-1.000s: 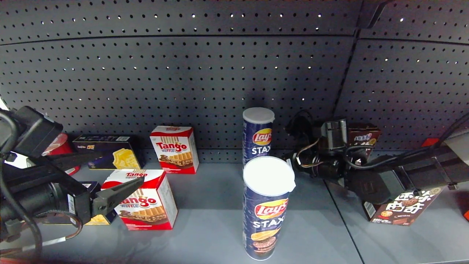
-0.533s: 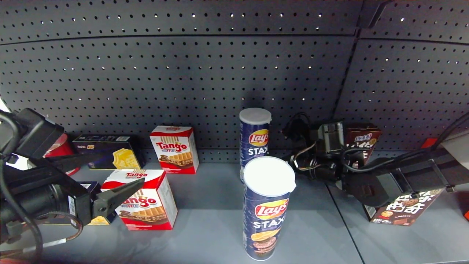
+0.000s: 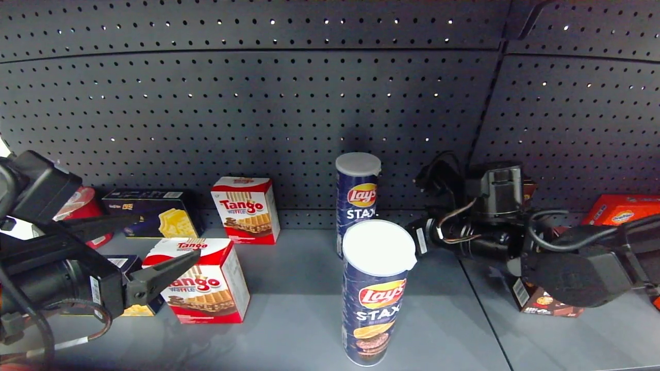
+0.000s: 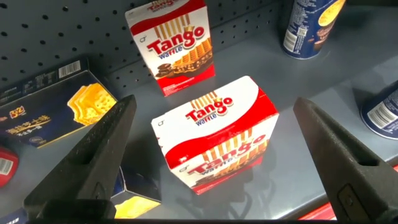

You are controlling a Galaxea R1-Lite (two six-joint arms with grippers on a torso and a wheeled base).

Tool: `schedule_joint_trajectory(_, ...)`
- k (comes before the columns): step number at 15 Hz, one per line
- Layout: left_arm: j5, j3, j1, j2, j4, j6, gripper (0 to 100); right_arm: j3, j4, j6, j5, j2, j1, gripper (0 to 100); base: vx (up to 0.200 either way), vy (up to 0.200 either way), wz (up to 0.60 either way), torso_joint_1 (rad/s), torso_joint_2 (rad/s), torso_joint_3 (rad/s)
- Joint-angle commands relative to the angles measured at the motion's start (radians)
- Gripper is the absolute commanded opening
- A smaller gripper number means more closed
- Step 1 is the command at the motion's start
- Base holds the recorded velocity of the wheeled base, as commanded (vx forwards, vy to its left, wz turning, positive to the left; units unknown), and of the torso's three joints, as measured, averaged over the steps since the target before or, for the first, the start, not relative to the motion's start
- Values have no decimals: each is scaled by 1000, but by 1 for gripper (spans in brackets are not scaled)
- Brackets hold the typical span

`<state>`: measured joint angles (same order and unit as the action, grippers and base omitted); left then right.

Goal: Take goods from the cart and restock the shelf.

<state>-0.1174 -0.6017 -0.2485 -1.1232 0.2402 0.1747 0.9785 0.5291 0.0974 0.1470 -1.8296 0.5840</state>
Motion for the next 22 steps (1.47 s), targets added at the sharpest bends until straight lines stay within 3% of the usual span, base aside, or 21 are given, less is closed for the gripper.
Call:
schedule_joint_trajectory(1, 1, 0, 2, 6, 1, 0, 100, -69, -1, 1, -3, 99, 2, 100, 0, 0, 0, 0, 0, 0)
schedule_joint_trajectory(7, 1, 2, 2, 10, 1, 0, 100, -201, -1, 5, -15, 214, 30, 100, 0, 0, 0, 0, 0, 0)
schedule_joint_trajectory(13, -1, 11, 14, 31, -1, 0, 100, -374, -3, 7, -37, 322, 129, 100, 0, 0, 0, 0, 0, 0)
schedule_joint_trajectory(22, -1, 13, 15, 46, -1, 0, 100, -385, -5, 7, -41, 297, 172, 100, 0, 0, 0, 0, 0, 0)
